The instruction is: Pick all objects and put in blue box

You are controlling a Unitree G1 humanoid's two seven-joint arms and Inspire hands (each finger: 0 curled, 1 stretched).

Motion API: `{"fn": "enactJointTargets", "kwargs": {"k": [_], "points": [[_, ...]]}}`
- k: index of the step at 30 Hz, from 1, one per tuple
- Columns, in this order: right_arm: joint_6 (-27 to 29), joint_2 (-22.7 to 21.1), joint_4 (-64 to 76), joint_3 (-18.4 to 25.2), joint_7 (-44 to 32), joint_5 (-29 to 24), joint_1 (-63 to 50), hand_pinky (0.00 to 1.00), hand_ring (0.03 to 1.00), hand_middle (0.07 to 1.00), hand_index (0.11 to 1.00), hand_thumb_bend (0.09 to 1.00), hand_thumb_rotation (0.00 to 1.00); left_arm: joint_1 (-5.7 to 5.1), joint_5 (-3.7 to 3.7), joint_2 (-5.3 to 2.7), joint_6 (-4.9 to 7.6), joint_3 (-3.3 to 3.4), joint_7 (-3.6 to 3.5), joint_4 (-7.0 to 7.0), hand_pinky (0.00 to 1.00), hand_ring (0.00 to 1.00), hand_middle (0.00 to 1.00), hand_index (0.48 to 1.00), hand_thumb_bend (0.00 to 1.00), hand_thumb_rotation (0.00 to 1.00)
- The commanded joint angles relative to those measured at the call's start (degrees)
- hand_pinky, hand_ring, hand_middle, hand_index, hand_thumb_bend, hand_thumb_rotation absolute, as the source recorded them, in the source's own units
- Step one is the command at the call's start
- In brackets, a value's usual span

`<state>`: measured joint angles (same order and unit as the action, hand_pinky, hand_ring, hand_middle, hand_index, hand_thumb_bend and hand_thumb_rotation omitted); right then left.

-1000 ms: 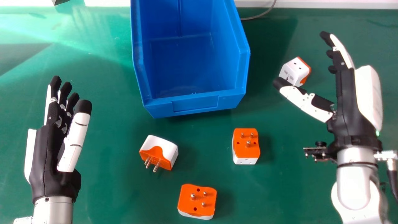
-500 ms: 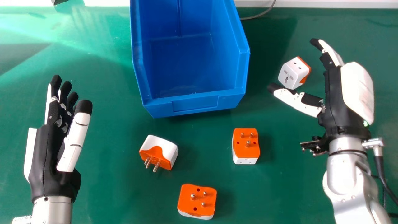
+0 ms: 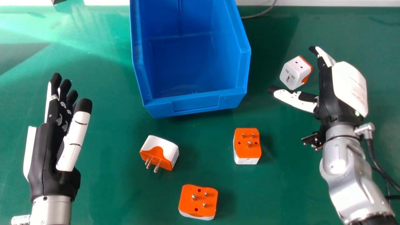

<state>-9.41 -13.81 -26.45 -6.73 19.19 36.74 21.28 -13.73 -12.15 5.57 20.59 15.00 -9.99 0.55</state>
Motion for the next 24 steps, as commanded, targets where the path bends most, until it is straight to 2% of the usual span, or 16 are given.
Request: {"fn": "enactJointTargets", "kwargs": {"k": [1, 9, 24], "points": [[-0.3, -1.31, -2.1, -0.4, 1.04, 0.16, 3.32, 0.78, 0.865, 0.895, 0.882, 0.669, 0.58, 0.13, -0.81, 0.6, 0.23, 0.61, -0.25, 0.9, 0.99, 0.98, 0.99, 0.994, 0.63, 0.67], [-1.17, -1.83, -11.71, -1.29, 2.25, -0.68, 9.7, 0.8, 0.877, 0.901, 0.886, 0.65, 0.57, 0.36, -0.19, 0.88, -0.78, 0.53, 0.4, 1.52, 1.0, 0.98, 0.99, 0.992, 0.64, 0.67], [-0.76, -3.47, -23.81, -2.31, 3.27, -2.98, 16.82, 0.8, 0.875, 0.901, 0.89, 0.624, 0.53, -0.08, -0.86, 0.59, -0.86, 0.51, 0.0, 1.78, 1.0, 0.99, 0.99, 0.995, 0.61, 0.67]]}}
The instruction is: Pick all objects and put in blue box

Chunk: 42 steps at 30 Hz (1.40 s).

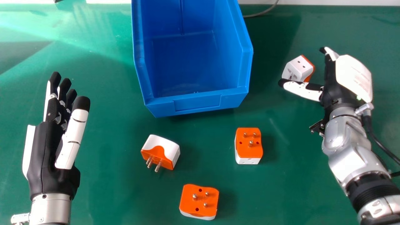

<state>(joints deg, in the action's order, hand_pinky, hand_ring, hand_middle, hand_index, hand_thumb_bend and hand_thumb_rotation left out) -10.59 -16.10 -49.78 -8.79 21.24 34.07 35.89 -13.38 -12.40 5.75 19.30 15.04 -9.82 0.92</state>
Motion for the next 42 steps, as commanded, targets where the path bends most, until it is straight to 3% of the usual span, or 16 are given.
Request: {"fn": "enactJointTargets", "kwargs": {"k": [1, 13, 18, 22, 24, 29, 36, 40, 42], "points": [[0.37, -1.23, -0.76, -0.38, 1.25, -0.45, 2.41, 0.8, 0.876, 0.902, 0.891, 0.623, 0.53, -0.46, -0.68, 0.43, 0.52, 0.51, -0.26, 1.33, 1.0, 0.99, 0.99, 0.996, 0.61, 0.67], [-1.68, -1.6, -5.89, -3.72, 0.09, 0.4, 5.77, 0.79, 0.871, 0.901, 0.892, 0.623, 0.53, -1.03, -0.64, 0.42, 0.51, 0.54, -0.29, 1.79, 1.0, 0.99, 1.0, 0.998, 0.61, 0.68], [-2.05, -1.74, -7.55, -5.6, -0.64, 0.39, 7.17, 0.79, 0.869, 0.899, 0.888, 0.622, 0.52, -1.35, -0.43, 0.2, 0.12, 0.41, 0.12, 2.27, 1.0, 0.99, 1.0, 0.997, 0.61, 0.67], [-2.61, -1.91, -8.45, -7.16, -1.67, 0.61, 8.3, 0.79, 0.869, 0.899, 0.886, 0.628, 0.54, -1.49, -0.6, 0.29, 0.55, 0.37, -0.28, 2.17, 1.0, 0.99, 1.0, 0.999, 0.61, 0.67], [-3.12, -1.94, -8.5, -7.77, -1.98, 0.7, 8.81, 0.79, 0.869, 0.9, 0.886, 0.628, 0.55, -1.58, -0.21, 0.33, 0.5, 0.37, -0.06, 2.28, 1.0, 0.99, 1.0, 0.999, 0.61, 0.67], [-3.19, -2.57, -10.19, -9.48, -3.29, 0.91, 10.73, 0.79, 0.864, 0.897, 0.881, 0.629, 0.56, -1.68, -0.6, 0.21, 0.52, 0.37, -0.25, 2.31, 1.0, 0.99, 1.0, 1.0, 0.61, 0.68], [-2.81, -2.89, -10.81, -10.21, -3.01, 0.58, 12.09, 0.79, 0.863, 0.894, 0.873, 0.629, 0.56, -1.88, -0.51, 0.34, 0.81, 0.31, -0.53, 2.21, 1.0, 0.99, 1.0, 1.0, 0.62, 0.67], [-3.98, -2.76, -11.3, -10.87, -4.42, 0.73, 12.9, 0.78, 0.856, 0.89, 0.865, 0.637, 0.55, -2.03, -0.24, 0.31, 0.38, 0.37, -0.17, 2.59, 1.0, 0.99, 1.0, 1.0, 0.62, 0.67], [-4.2, -2.7, -11.9, -11.24, -4.44, 0.84, 13.24, 0.78, 0.854, 0.889, 0.865, 0.635, 0.55, -2.13, -0.44, 0.24, 0.15, 0.39, -0.12, 2.76, 1.0, 0.99, 1.0, 1.0, 0.62, 0.67]]}}
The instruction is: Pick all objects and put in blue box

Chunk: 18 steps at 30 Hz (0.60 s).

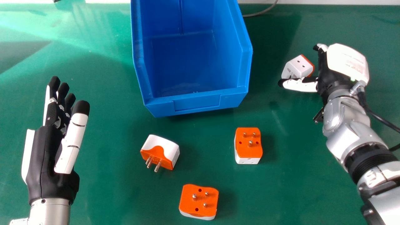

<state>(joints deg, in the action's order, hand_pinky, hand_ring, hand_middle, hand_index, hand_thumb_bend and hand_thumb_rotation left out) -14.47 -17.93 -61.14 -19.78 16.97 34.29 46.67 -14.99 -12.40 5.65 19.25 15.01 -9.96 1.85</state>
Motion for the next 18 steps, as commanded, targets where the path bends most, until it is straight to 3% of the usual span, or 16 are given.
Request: {"fn": "enactJointTargets", "kwargs": {"k": [1, 8, 12, 18], "points": [[-0.51, -0.82, -0.9, -0.37, -0.27, 0.56, 2.68, 0.77, 0.851, 0.887, 0.864, 0.635, 0.56, -0.57, -0.59, 0.29, 0.15, 0.44, 0.0, 1.89, 1.0, 0.99, 1.0, 1.0, 0.62, 0.67], [0.48, -0.9, -3.16, 0.32, -0.26, -0.76, 3.81, 0.77, 0.845, 0.884, 0.867, 0.632, 0.55, -0.78, -0.6, 0.38, 0.21, 0.56, -0.04, 2.19, 1.0, 0.99, 1.0, 1.0, 0.62, 0.67], [0.11, -0.95, -3.88, 0.09, -1.11, -0.78, 4.59, 0.77, 0.84, 0.879, 0.867, 0.633, 0.53, -0.6, -1.16, 0.45, 0.1, 0.68, -0.3, 2.15, 0.99, 0.99, 0.99, 0.998, 0.63, 0.66], [-0.51, -0.89, -6.01, -0.94, -3.02, -0.08, 6.22, 0.71, 0.79, 0.834, 0.836, 0.645, 0.52, -0.59, -0.63, 0.72, -0.3, 0.59, 0.12, 2.62, 0.99, 0.98, 0.99, 0.987, 0.63, 0.66]]}}
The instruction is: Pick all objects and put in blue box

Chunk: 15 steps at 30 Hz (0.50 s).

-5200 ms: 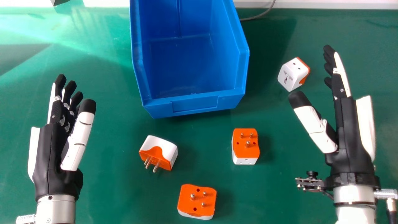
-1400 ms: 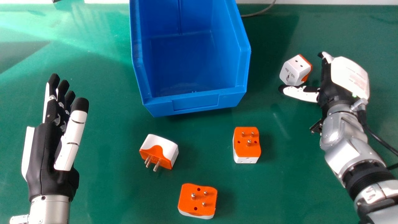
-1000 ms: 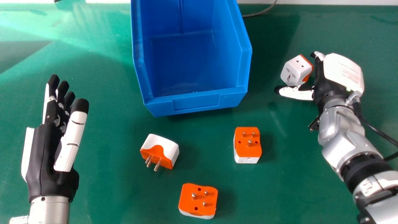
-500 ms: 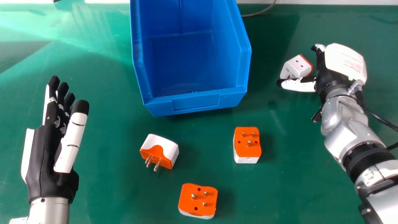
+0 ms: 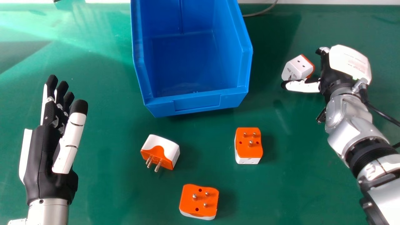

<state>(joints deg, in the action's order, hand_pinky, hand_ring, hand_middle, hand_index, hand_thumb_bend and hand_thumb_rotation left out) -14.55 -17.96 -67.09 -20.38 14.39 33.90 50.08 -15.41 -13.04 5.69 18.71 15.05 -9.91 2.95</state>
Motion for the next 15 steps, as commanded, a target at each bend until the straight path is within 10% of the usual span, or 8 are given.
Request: {"fn": "enactJointTargets", "kwargs": {"k": [1, 15], "points": [[-0.39, -0.83, -0.43, -0.36, -0.71, 0.23, 3.06, 0.7, 0.784, 0.827, 0.831, 0.645, 0.52, -0.15, 0.06, 0.7, 0.15, 0.58, 0.14, 1.54, 0.99, 0.98, 0.99, 0.985, 0.63, 0.66], [-0.11, -1.03, -1.09, -1.75, -3.71, 0.8, 4.97, 0.58, 0.683, 0.722, 0.733, 0.656, 0.52, -0.64, 0.3, 0.72, -1.0, 0.63, 0.53, 2.97, 0.98, 0.97, 0.97, 0.956, 0.66, 0.64]]}}
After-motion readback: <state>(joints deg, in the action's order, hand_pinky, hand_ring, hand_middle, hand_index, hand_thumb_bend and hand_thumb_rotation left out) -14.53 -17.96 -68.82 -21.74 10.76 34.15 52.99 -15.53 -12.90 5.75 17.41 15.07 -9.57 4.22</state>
